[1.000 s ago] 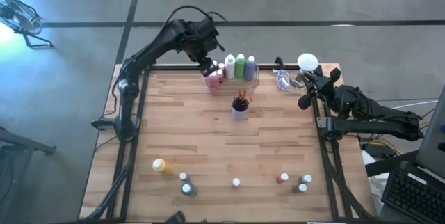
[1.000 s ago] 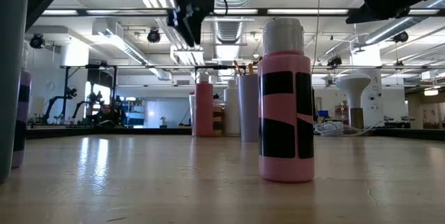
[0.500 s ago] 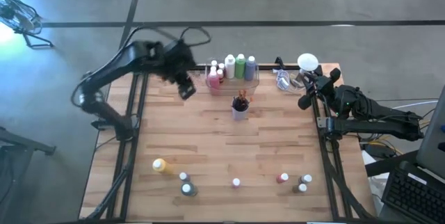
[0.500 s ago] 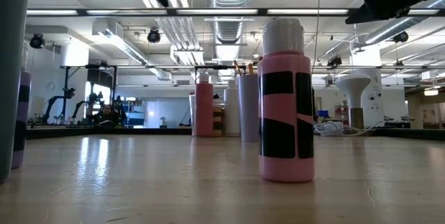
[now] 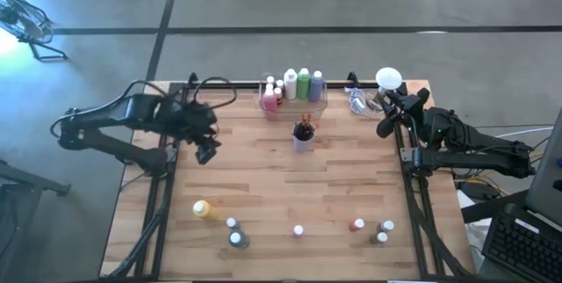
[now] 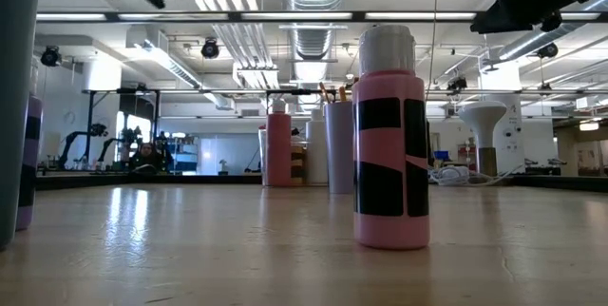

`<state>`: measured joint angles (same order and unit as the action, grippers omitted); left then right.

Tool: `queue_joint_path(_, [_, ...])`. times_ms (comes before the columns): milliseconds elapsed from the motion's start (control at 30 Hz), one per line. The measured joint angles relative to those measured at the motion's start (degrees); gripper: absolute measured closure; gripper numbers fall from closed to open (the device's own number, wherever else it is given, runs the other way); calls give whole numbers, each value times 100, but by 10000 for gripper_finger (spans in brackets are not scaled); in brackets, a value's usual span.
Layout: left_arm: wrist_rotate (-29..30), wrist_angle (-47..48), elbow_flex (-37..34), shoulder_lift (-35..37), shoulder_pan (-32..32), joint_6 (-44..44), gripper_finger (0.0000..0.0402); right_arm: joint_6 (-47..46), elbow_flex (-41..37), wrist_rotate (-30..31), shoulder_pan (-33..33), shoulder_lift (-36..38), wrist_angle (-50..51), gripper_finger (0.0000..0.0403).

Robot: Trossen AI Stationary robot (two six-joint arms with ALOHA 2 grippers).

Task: Pick & Place Paint Supplies
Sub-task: Put the yellow paint bottle into the transparent bin

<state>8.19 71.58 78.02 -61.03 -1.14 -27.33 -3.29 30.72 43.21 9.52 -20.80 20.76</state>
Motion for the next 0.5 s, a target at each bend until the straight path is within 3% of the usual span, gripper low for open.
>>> queue_joint_path(233, [-221,-239,-844,712,258,-382,195,23,0,-920,0,1,2,276])
queue_joint_path(500, [-858,-418,-954,902,776,-1031,195,45,0,-921,0,0,4,305])
